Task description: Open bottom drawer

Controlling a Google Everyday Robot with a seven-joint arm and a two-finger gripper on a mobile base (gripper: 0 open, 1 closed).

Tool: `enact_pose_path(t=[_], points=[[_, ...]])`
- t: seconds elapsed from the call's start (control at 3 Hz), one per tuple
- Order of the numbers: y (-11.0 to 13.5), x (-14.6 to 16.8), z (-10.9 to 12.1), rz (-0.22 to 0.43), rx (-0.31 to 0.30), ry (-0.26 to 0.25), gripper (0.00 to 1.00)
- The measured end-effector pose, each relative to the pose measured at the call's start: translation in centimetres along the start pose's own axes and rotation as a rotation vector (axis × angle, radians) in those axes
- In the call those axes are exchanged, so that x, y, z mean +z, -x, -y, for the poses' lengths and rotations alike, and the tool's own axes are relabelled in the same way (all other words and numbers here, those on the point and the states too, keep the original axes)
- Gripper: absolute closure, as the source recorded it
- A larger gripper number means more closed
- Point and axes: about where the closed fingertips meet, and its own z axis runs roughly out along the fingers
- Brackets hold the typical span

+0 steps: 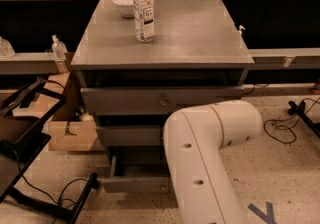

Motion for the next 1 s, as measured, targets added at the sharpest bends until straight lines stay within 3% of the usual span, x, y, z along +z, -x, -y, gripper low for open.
enact_pose_path(t=[0.33, 0.67, 1.0], points=[[-0.6, 1.8, 1.5, 0.024, -0.031, -0.028, 1.00], [-3.0, 5.7, 2.7, 0.082, -0.039, -0.086, 1.00], [-3.0, 5.7, 2.7, 0.082, -0.039, -0.086, 1.00]])
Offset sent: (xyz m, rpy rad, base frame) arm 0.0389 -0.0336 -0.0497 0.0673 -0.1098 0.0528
